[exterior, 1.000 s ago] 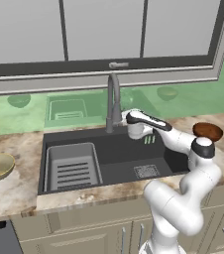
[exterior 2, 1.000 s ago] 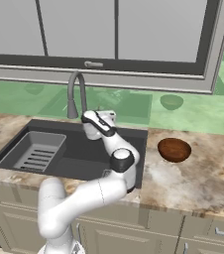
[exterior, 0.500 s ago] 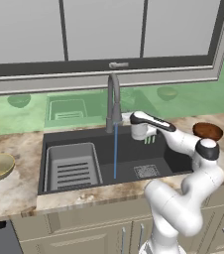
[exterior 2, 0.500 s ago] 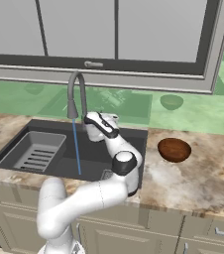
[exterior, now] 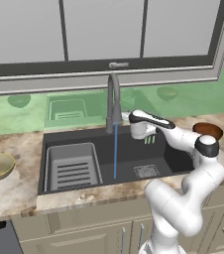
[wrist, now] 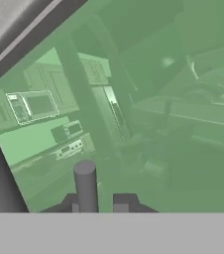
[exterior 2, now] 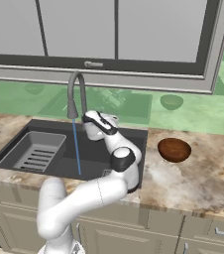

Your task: Rinse each bowl for a few seconds and place them down in the sink or on the counter.

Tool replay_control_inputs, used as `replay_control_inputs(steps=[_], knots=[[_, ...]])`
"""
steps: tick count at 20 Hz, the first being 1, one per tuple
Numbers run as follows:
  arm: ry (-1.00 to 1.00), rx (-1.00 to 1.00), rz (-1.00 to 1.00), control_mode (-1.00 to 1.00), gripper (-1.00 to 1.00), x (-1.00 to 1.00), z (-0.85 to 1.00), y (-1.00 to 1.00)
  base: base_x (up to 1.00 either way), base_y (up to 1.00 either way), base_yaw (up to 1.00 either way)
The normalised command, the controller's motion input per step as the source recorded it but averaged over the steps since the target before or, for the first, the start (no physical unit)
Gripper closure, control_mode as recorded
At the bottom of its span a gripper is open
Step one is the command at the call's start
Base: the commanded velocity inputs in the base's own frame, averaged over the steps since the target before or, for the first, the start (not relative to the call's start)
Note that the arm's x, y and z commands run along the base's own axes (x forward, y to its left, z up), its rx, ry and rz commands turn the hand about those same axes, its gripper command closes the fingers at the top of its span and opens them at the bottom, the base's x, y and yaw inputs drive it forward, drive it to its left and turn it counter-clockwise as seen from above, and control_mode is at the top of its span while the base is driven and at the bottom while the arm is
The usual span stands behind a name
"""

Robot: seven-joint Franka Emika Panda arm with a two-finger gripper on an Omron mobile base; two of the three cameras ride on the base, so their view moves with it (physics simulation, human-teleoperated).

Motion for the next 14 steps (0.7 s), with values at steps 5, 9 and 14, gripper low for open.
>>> replay_control_inputs(steps=[5, 9, 14], knots=[[0.01, 0.04, 0.0, -1.0, -1.0, 0.0, 0.34, -0.23, 0.0, 0.0, 0.0], [0.0, 0.04, 0.0, -1.0, -1.0, -0.01, 0.35, -0.27, 0.0, 0.0, 0.0], [0.0, 0.06, 0.0, -1.0, -1.0, -0.03, 0.29, -0.35, 0.0, 0.0, 0.0]])
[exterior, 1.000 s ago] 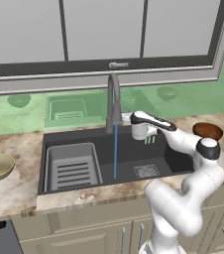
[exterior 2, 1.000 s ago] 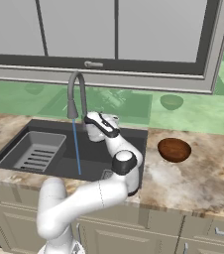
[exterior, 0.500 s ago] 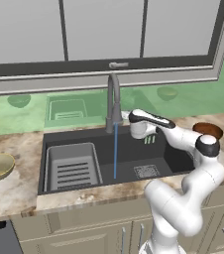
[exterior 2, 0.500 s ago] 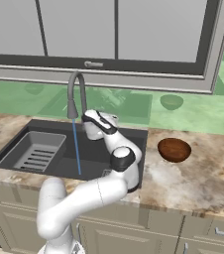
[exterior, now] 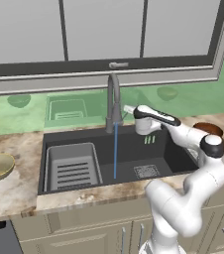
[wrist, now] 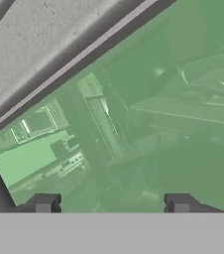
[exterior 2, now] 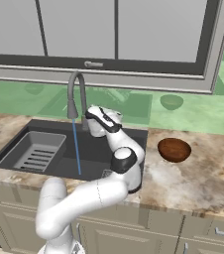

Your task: Rinse each bowl for a few seconds and place them down in the sink or on the counter.

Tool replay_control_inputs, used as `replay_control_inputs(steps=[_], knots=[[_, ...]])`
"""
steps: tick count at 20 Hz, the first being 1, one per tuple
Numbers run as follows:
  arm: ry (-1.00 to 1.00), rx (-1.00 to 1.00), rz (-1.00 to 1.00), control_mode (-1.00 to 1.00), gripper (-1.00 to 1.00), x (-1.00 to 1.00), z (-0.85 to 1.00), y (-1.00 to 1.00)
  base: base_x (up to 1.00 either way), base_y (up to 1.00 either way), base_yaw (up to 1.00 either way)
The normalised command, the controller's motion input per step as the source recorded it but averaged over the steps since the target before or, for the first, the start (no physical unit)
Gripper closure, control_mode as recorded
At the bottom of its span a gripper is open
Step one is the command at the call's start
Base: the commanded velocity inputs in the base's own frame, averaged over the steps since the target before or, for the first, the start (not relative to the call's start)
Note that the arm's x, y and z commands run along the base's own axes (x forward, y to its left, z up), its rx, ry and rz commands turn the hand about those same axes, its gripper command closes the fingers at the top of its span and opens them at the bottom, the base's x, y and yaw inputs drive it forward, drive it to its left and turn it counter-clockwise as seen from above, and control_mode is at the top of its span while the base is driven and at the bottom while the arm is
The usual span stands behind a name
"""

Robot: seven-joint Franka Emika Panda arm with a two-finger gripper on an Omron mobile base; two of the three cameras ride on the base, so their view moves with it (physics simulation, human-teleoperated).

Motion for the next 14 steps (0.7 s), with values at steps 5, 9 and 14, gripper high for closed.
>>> replay_control_inputs(steps=[5, 9, 14], knots=[[0.0, 0.06, 0.0, -1.0, -1.0, -0.07, 0.27, -0.31, 0.0, 0.0, 0.0], [0.04, 0.05, -0.02, -1.0, -1.0, -0.16, 0.3, -0.22, 0.0, 0.0, 0.0], [0.08, 0.06, -0.03, -1.0, -1.0, -0.27, 0.33, -0.23, 0.0, 0.0, 0.0]])
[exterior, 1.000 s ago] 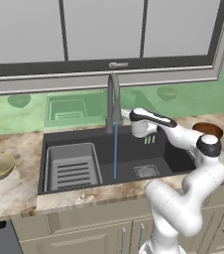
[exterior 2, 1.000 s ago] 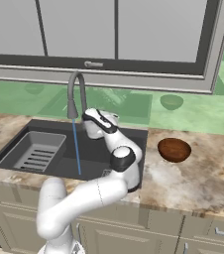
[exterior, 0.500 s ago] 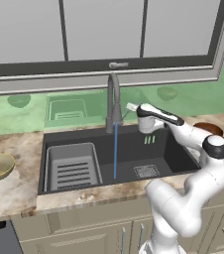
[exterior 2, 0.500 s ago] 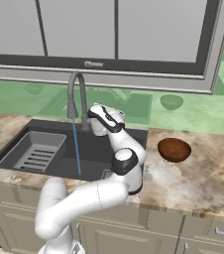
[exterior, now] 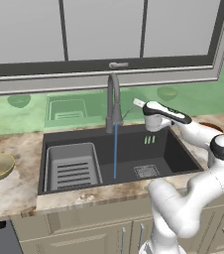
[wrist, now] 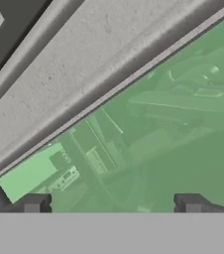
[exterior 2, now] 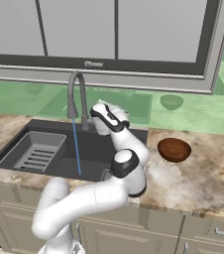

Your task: Rinse each bowl for a few seconds and place them down in the sink or on the counter.

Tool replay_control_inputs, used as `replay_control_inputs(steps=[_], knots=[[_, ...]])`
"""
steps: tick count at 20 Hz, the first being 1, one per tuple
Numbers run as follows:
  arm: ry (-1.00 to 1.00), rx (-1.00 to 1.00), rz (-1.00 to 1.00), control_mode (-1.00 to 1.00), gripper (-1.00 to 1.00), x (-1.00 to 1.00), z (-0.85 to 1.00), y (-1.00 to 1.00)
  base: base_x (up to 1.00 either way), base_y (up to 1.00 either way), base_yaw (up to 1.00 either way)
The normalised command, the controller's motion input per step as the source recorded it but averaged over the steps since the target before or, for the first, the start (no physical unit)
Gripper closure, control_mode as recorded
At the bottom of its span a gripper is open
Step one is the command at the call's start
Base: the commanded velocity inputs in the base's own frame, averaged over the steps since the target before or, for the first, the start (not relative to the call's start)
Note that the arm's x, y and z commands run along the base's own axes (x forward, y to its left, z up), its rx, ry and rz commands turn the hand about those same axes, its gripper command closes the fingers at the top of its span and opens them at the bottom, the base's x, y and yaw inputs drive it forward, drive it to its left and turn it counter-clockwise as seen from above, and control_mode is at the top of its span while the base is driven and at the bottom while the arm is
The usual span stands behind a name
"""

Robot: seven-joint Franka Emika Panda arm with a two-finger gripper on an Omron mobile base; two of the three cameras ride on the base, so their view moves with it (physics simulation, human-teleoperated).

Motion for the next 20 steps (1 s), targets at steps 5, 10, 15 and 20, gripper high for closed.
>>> replay_control_inputs(steps=[5, 10, 15, 20], knots=[[0.1, 0.07, -0.05, -1.0, -1.0, -0.33, 0.26, -0.2, 0.0, 0.0, 0.0], [0.12, 0.08, -0.06, -1.0, -1.0, -0.29, 0.26, -0.19, 0.0, 0.0, 0.0], [0.13, 0.08, -0.07, -1.0, -1.0, -0.23, 0.2, -0.2, 0.0, 0.0, 0.0], [0.12, 0.07, -0.07, -1.0, -1.0, -0.24, 0.2, -0.21, 0.0, 0.0, 0.0]])
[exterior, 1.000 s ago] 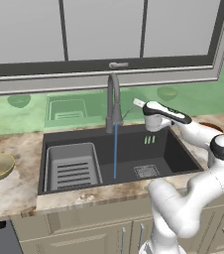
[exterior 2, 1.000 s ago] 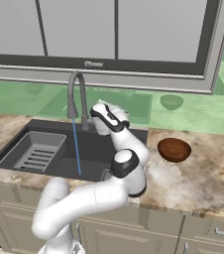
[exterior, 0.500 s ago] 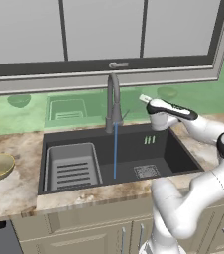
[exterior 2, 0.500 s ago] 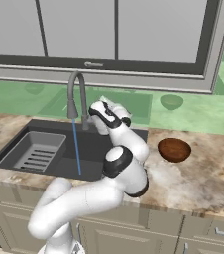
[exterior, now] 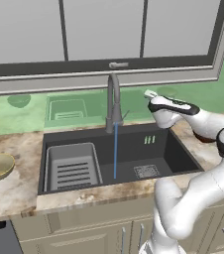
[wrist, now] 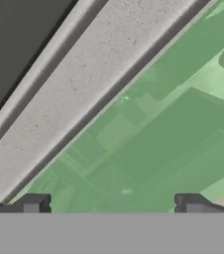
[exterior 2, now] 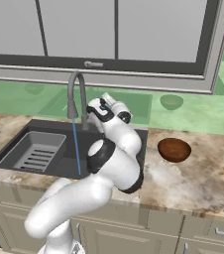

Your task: Rinse each bowl for a few seconds and place them down in the sink or on the counter.

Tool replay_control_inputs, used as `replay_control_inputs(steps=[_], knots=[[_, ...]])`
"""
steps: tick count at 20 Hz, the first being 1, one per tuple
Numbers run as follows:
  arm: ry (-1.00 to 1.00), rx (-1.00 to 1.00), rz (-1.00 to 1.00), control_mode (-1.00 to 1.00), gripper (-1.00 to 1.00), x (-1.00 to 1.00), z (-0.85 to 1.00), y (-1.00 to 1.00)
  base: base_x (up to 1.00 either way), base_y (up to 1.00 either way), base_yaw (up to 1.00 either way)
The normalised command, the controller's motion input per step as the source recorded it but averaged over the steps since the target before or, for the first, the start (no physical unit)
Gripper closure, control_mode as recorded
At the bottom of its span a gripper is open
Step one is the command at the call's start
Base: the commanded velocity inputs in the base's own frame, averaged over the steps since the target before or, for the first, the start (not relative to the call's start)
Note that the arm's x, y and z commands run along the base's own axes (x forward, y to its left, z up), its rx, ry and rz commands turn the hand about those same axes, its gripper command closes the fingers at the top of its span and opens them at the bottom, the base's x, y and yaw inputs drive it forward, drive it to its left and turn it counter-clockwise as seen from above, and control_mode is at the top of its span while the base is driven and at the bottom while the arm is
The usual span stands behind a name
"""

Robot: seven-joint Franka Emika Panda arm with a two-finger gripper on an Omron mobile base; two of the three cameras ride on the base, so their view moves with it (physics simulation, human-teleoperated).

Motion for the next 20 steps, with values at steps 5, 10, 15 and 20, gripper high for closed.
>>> replay_control_inputs(steps=[5, 10, 15, 20], knots=[[0.13, 0.08, -0.07, -1.0, -1.0, -0.23, 0.2, -0.2, 0.0, 0.0, 0.0], [0.14, 0.07, -0.07, -1.0, -1.0, -0.23, 0.17, -0.19, 0.0, 0.0, 0.0], [0.13, 0.04, -0.08, -1.0, -1.0, -0.24, 0.07, -0.1, 0.0, 0.0, 0.0], [0.15, 0.07, -0.08, -1.0, -1.0, -0.19, 0.12, -0.1, 0.0, 0.0, 0.0]])
